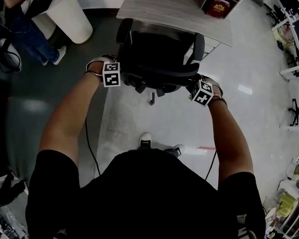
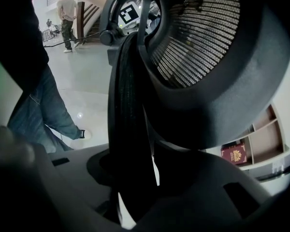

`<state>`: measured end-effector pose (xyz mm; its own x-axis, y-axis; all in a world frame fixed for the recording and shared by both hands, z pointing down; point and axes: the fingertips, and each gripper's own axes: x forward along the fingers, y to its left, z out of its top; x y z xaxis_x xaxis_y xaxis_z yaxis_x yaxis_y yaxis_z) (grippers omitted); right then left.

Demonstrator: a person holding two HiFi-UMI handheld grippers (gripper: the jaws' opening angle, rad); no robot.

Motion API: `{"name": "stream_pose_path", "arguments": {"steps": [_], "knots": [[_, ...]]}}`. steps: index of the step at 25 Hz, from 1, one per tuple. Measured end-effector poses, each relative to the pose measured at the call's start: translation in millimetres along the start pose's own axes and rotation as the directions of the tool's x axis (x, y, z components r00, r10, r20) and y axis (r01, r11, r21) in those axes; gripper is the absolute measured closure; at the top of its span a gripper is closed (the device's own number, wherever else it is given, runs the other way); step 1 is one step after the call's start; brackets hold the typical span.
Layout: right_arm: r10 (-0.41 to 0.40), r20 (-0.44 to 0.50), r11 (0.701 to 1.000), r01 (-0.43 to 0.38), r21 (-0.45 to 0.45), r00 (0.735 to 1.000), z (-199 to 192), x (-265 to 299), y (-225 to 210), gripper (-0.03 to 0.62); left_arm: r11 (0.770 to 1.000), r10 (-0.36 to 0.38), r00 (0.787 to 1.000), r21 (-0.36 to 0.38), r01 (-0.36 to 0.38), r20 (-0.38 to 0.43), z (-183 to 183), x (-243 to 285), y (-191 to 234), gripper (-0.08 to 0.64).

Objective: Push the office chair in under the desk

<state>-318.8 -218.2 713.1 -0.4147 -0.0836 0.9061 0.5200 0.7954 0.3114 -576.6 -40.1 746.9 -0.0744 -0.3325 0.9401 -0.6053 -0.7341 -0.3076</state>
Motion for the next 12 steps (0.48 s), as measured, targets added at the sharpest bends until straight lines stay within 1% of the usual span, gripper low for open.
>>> {"name": "stream_pose_path", "arguments": {"steps": [6,8,10,12], "knots": [[-0.048,-0.008,0.998,0.049,0.031,0.999,-1.9,1.9,-1.7,0.407,1.000,-0.001,1.000,-0.021,0.001,-0.010,0.8,3.2,-2.5,0.316],[-0.058,-0.016,0.997,0.059,0.044,0.998,-2.1,1.6,-1.9,0.400,1.000,0.012,1.000,-0.022,-0.013,-0.027,-0.4,3.6,-2.4,0.314],[-0.066,-0.010,0.996,0.067,0.065,0.998,0.2,-0.4,-1.9,0.370,1.000,0.027,0.998,-0.011,-0.028,-0.056,-3.6,2.2,-2.8,0.314],[-0.079,0.001,0.994,0.079,0.081,0.997,1.1,-6.0,-2.5,0.361,0.999,0.036,0.997,-0.011,-0.037,-0.063,-4.6,-2.3,-2.7,0.314]]}}
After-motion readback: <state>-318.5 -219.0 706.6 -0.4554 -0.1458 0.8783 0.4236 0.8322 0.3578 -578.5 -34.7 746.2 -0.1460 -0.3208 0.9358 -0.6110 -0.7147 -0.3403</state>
